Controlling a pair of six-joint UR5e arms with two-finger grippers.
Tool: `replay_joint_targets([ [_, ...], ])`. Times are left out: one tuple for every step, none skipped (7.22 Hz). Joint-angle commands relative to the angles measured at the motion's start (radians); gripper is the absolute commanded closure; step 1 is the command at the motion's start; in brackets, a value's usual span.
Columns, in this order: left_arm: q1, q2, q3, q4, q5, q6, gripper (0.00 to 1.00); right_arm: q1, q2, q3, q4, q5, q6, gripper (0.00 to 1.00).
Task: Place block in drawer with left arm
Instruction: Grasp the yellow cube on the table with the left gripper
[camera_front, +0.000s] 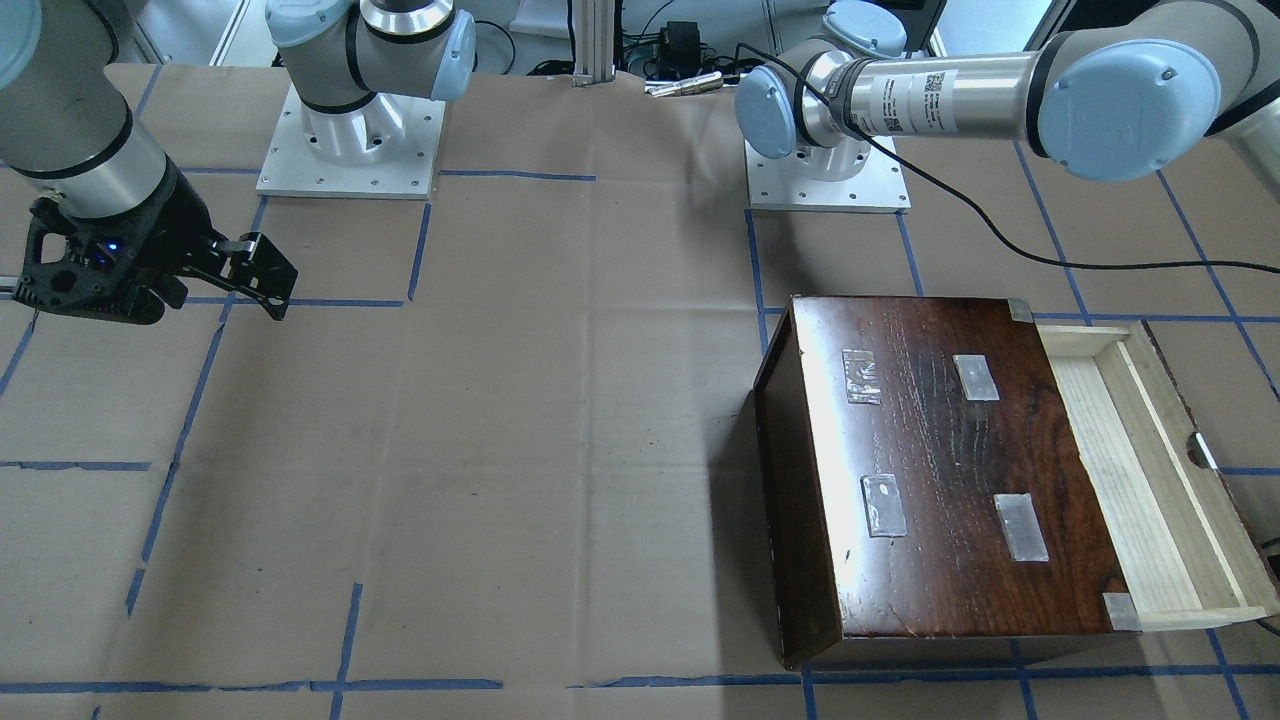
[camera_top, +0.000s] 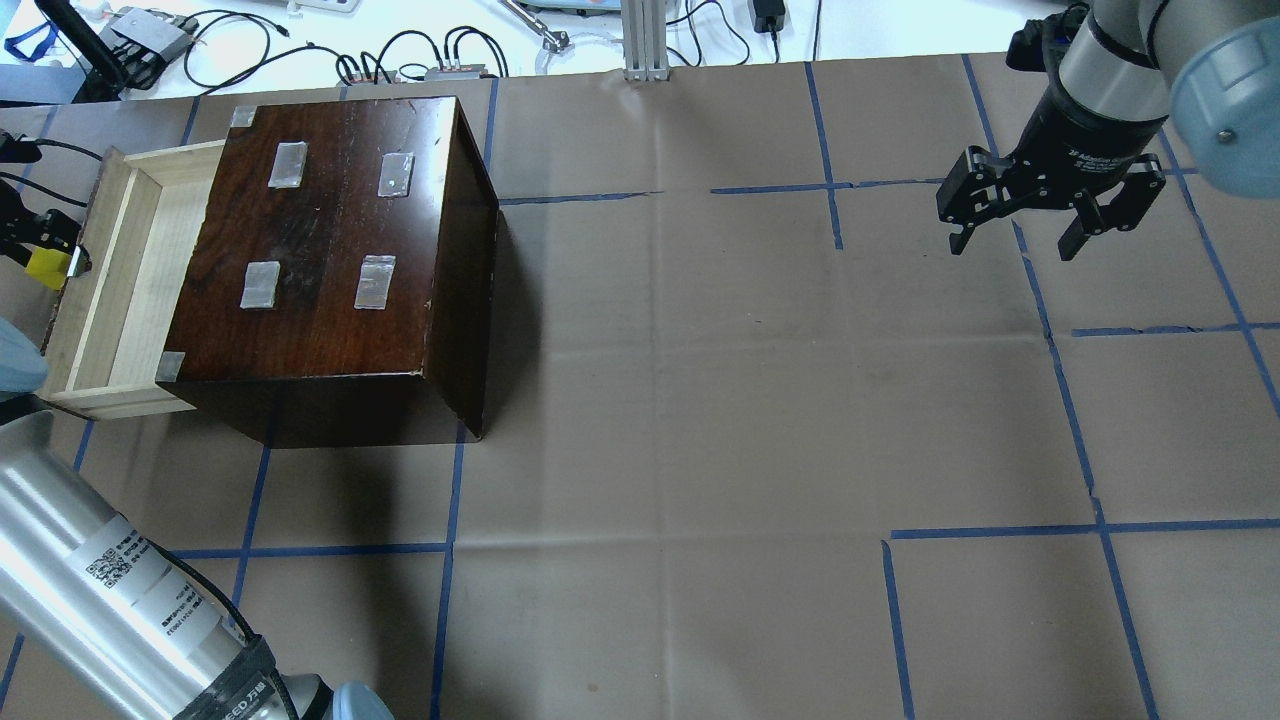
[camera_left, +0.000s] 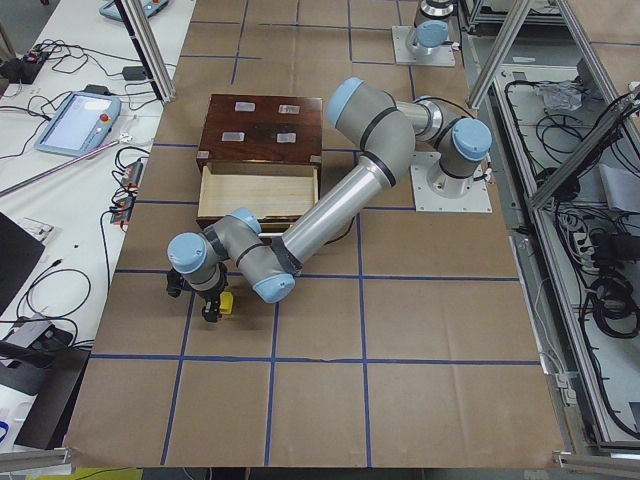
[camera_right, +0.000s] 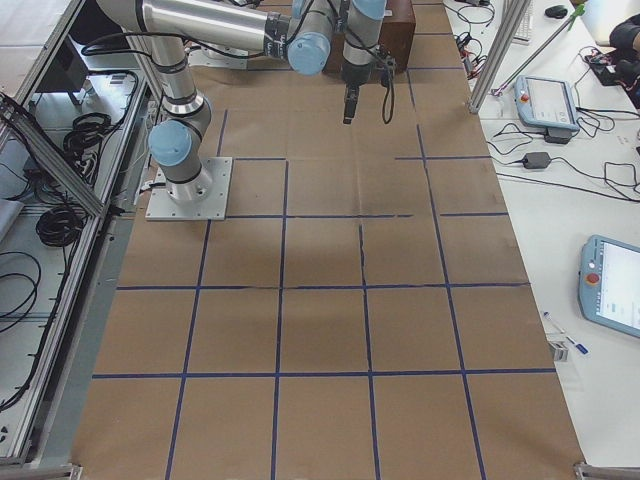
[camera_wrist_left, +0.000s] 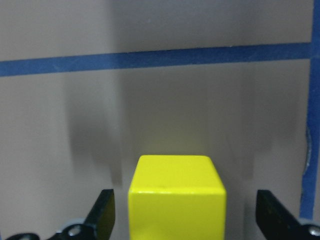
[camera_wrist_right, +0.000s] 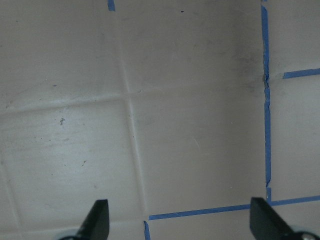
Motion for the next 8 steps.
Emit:
replay_joint_targets([
  [0.000,-0.003,0.000,-0.001,0.039,0.000,0.78,0.000,-0.001,-0.001,0.000,0.000,-0.001,0.00],
  [0.000,0.003,0.000,-0.010,0.061,-0.005,1.00,0.000,-0.001,0.000,0.000,0.000,-0.001,0.00],
  [0.000,0.026,0.001,-0.015,0.073,-0.011,1.00,0.000,-0.001,0.000,0.000,0.000,0.001,0.00],
  [0.000,0.099,0.003,-0.026,0.073,-0.011,1.00,0.000,-0.001,0.000,0.000,0.000,-0.001,0.00],
  [0.000,0.203,-0.017,-0.115,0.073,-0.011,1.00,0.000,-0.001,0.000,0.000,0.000,-0.001,0.00],
  [-0.001,0.302,-0.053,-0.210,0.073,-0.013,1.00,0.000,-0.001,0.000,0.000,0.000,-0.001,0.00],
  [-0.004,0.398,-0.134,-0.248,0.073,-0.016,1.00,0.000,-0.001,0.000,0.000,0.000,-0.001,0.00],
  [-0.015,0.533,-0.235,-0.238,0.067,-0.026,1.00,0.000,-0.001,0.000,0.000,0.000,0.001,0.00],
])
